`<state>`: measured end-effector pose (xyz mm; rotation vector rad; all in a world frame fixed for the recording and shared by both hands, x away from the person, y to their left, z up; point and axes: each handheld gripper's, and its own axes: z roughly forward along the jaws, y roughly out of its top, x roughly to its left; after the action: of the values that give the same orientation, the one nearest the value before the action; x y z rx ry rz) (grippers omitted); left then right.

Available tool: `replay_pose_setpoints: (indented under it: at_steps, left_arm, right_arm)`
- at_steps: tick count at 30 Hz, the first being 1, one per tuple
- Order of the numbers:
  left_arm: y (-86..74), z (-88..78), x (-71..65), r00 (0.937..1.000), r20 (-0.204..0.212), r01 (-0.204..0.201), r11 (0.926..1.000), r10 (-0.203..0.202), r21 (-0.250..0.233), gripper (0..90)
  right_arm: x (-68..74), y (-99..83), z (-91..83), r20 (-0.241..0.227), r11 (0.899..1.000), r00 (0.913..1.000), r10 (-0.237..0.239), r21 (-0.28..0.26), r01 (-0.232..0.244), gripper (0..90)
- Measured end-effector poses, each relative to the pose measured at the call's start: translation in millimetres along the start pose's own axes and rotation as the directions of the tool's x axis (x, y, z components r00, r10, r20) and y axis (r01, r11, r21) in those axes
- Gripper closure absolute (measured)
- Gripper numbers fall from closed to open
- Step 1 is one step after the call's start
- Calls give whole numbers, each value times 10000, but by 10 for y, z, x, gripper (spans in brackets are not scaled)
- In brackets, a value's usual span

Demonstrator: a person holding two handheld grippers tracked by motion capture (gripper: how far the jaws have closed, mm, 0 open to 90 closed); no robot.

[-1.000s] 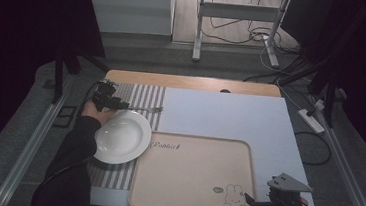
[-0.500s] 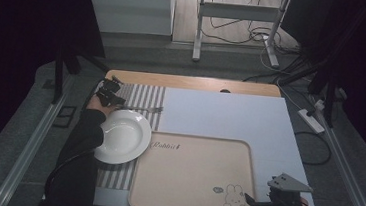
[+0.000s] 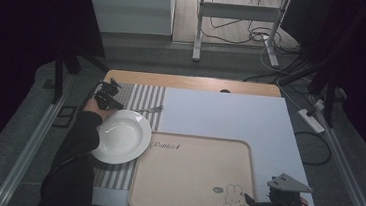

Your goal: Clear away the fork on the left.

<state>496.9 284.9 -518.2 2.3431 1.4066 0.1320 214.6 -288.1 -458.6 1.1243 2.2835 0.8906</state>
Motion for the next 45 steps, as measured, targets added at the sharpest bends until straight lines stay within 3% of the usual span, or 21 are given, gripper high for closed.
replay_pose_setpoints:
  at_steps: [5,10,12,15,19,21,26,30,39,44,45]
  left_arm:
    - [-62,-27,-3,9988,379,-315,9994,311,125,889]
    - [-85,-28,31,9979,624,-192,9998,190,28,890]
    - [-77,-43,45,9991,412,-66,10000,69,-61,887]
    - [-60,-89,73,9989,425,211,9979,-185,-609,762]
    - [-14,-133,58,9996,151,244,9943,-230,-1042,534]
    - [17,-133,42,9992,278,324,9920,-292,-1223,430]
    - [92,-71,-33,9985,498,291,9917,-230,-1252,156]
    - [156,18,-120,9985,549,9,9945,49,-1048,30]
    - [342,238,-347,9961,566,-655,9969,680,-442,0]
    - [437,331,-457,9934,159,-1142,9934,1140,132,6]
    - [456,341,-484,9913,-96,-1308,9911,1311,254,10]
  right_arm:
    - [2,1,2,23,10000,10000,-7,24,6,0]
    - [2,1,2,29,10000,10000,-5,26,5,0]
    - [1,2,3,27,10000,10000,4,35,-4,0]
    - [0,1,3,24,10000,10000,15,30,-15,0]
    - [0,1,3,16,10000,10000,7,31,-8,0]
    - [1,1,2,18,10000,10000,-8,29,8,0]
    - [3,1,2,20,10000,10000,-23,29,23,0]
    - [3,1,2,21,10000,10000,-24,30,24,0]
    - [1,0,0,3,10000,10000,-29,12,29,0]
    - [0,-2,-1,-10,10000,10000,-33,5,33,0]
    - [0,-2,-1,-9,10000,10000,-32,5,32,0]
